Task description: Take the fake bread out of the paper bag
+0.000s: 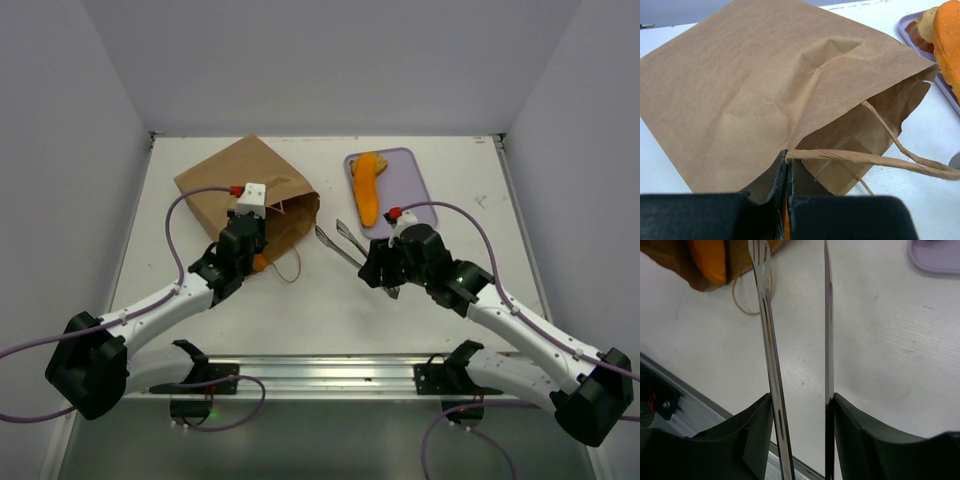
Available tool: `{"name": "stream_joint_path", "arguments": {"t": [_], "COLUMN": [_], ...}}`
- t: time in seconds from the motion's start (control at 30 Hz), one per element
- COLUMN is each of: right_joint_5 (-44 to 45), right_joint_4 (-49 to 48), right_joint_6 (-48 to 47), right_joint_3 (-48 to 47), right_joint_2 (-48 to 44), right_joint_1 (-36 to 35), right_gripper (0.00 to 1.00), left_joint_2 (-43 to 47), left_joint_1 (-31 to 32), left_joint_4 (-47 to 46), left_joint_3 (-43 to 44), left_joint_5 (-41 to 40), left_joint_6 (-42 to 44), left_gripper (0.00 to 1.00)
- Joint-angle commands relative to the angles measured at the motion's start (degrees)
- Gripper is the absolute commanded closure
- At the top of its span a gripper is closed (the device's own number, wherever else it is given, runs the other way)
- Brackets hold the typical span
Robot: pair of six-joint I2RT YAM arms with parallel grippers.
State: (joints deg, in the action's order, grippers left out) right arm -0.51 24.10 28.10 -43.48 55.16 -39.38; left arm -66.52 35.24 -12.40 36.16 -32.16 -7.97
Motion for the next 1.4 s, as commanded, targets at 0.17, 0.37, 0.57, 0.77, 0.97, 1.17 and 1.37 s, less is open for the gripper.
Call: {"name": "stream_joint_path", "arguments": {"t": [0.17,0.37,0.57,0.77,0.97,1.17,1.37], "right_joint_5": [-9.06,-9.77,-7.75,-7.39,-9.77,-10.47,-11.88], "right_joint_4": [-0.10,-1.95,-6.60,-10.21,-11.35,-12.41,-13.90], "right_joint_6": [0.11,0.47,0.64,-0.32,-1.64,-2.17,-1.64], "right_joint_3": [-1.51,-3.80,-5.03,-9.07,-13.82,-17.33,-19.88], "right_joint_2": [0.83,3.90,9.43,15.15,22.36,27.89,32.90], "right_joint_1": [-3.16,-6.15,-9.84,-10.81,-11.78,-12.57,-12.57], "right_gripper": [0.48,0.49,0.50,0.50,0.49,0.49,0.49], "left_joint_2": [1.66,1.48,1.83,2.10,2.01,2.71,2.98], "left_joint_1": [-0.35,-0.35,-0.35,-0.35,-0.35,-0.26,-0.26], "left_joint_4": [-1.57,-1.48,-1.04,-0.61,0.10,0.36,0.36], "left_joint_3": [-0.13,-0.13,0.05,-0.13,0.05,-0.13,-0.13], "left_joint_5": [-0.71,0.25,0.61,1.14,1.31,1.22,1.31], "left_joint_6": [-1.26,-0.91,-0.82,-0.82,-0.91,-1.00,-1.09], "left_gripper": [1.00,1.00,1.00,1.00,1.00,1.00,1.00]}}
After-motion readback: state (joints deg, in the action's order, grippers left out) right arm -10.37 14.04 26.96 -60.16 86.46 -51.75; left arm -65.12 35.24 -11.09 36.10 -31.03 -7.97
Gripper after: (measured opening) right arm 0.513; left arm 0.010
